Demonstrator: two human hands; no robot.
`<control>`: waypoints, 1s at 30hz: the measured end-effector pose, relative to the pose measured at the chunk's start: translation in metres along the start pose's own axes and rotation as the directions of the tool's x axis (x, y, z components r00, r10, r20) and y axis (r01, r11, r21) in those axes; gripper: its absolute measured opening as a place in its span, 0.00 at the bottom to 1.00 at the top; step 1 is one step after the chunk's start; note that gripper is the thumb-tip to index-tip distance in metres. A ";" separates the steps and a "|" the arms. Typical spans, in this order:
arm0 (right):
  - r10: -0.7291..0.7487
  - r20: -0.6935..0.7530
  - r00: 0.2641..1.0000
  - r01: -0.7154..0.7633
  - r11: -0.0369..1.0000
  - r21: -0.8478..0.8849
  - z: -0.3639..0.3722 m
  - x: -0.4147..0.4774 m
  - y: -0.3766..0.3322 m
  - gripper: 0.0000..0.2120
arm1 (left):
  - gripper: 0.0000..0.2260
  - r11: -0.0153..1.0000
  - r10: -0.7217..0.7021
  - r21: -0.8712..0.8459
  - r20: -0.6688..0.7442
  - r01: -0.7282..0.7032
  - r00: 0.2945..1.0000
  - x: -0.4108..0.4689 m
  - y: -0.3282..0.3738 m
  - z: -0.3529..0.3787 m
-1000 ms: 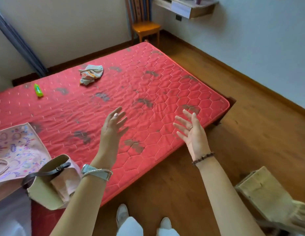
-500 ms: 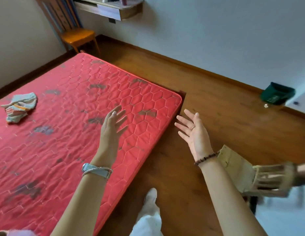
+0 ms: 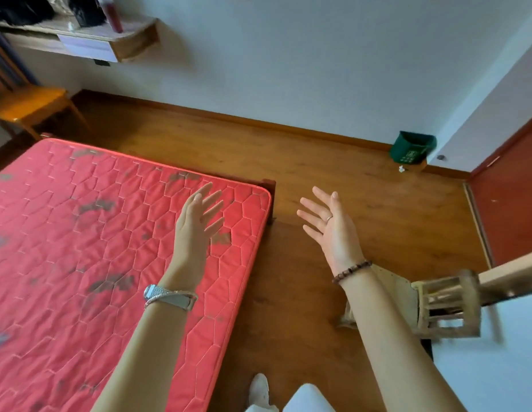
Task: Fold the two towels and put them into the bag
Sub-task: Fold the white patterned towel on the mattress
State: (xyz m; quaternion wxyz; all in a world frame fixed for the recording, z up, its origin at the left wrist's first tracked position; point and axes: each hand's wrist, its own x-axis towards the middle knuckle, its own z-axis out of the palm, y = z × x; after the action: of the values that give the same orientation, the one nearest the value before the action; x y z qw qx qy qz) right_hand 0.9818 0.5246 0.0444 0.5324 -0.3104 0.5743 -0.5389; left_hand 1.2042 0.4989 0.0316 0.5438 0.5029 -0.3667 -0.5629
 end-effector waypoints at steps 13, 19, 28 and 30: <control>0.002 -0.113 0.994 0.001 1.000 0.023 -0.045 0.106 -0.029 0.24 | 0.15 0.999 -0.050 0.023 0.124 0.048 0.991 0.106 -0.019 0.095; -0.010 -0.099 0.995 0.014 0.999 0.036 -0.076 0.181 -0.057 0.24 | 0.15 0.998 -0.049 0.050 0.132 0.042 0.990 0.169 -0.020 0.159; -0.017 -0.048 0.999 0.016 1.000 -0.015 -0.115 0.290 -0.104 0.21 | 0.14 0.997 0.036 0.061 0.101 -0.042 0.994 0.251 -0.010 0.238; -0.007 -0.034 0.999 0.006 1.000 -0.018 -0.116 0.309 -0.110 0.21 | 0.15 0.998 0.026 0.054 0.089 -0.031 0.996 0.264 -0.011 0.249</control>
State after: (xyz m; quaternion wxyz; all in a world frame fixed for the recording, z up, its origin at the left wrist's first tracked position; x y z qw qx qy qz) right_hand 0.7738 0.2461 0.0461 0.5178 -0.3079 0.5871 -0.5407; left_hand 0.9874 0.2079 0.0329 0.5208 0.4871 -0.4131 -0.5664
